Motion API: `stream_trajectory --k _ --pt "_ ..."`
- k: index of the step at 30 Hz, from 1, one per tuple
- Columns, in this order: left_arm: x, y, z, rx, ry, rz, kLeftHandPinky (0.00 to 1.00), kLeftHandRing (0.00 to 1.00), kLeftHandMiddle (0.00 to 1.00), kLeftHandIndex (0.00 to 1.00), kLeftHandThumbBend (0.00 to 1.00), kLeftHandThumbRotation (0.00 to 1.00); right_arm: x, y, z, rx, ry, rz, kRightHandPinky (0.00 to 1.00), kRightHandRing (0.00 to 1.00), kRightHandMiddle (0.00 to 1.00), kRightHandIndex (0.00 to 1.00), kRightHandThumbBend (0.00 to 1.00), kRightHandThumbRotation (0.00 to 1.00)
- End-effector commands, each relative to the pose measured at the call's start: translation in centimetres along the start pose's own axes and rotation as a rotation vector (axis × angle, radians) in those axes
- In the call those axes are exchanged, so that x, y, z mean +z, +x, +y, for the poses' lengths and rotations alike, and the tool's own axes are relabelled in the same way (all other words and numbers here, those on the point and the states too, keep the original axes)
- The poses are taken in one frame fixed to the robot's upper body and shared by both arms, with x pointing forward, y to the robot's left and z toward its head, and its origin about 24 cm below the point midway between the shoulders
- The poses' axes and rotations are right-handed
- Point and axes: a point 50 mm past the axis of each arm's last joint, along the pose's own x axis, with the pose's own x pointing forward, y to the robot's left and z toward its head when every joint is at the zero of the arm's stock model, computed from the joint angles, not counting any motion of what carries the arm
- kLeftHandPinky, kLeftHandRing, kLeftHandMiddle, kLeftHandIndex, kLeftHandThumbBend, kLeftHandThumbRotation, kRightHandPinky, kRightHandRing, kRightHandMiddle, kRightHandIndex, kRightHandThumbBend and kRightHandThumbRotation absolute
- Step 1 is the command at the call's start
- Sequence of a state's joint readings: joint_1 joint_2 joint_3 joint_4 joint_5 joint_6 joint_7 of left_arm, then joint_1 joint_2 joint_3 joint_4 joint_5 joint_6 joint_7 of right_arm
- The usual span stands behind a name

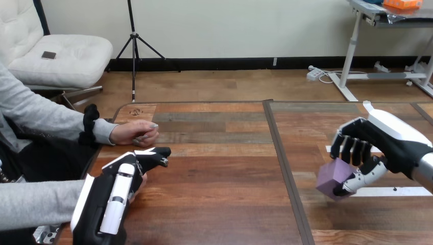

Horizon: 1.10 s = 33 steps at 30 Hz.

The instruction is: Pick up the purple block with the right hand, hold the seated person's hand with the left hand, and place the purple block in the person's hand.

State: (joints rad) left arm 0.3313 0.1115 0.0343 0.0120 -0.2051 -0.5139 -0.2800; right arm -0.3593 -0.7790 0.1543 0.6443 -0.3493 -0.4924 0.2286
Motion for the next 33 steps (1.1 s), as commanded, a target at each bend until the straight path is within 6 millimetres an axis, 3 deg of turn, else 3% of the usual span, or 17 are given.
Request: stream_trajectory --k 1,7,20,26,33 --pt "1.6 2.1 0.9 -0.003 0.066 -0.133 0.59 0.72 0.69 0.53 0.04 0.69 2.4 1.0 -2.1 -0.094 0.013 -0.104 0.36 0.38 0.42 0.41 0.90 0.00" --pt "2.0 2.4 1.4 0.007 0.118 -0.178 0.60 0.73 0.70 0.55 0.20 0.52 2.8 1.1 -2.3 -0.095 0.015 -0.128 0.35 0.37 0.41 0.41 0.90 0.00" --pt "4.3 2.8 3.1 0.026 0.358 -0.239 0.54 0.71 0.70 0.59 0.33 0.43 3.3 1.0 -2.7 -0.098 0.022 -0.158 0.35 0.36 0.40 0.41 0.91 0.00" --pt "5.3 2.8 4.0 0.023 0.454 -0.230 0.51 0.70 0.71 0.61 0.58 0.36 3.4 1.0 -2.7 -0.098 0.018 -0.161 0.35 0.37 0.40 0.41 0.91 0.00" --pt "6.7 2.7 4.8 0.033 0.615 -0.235 0.51 0.71 0.75 0.69 0.87 0.34 3.3 1.0 -2.7 -0.103 0.015 -0.167 0.35 0.37 0.40 0.41 0.92 0.00"
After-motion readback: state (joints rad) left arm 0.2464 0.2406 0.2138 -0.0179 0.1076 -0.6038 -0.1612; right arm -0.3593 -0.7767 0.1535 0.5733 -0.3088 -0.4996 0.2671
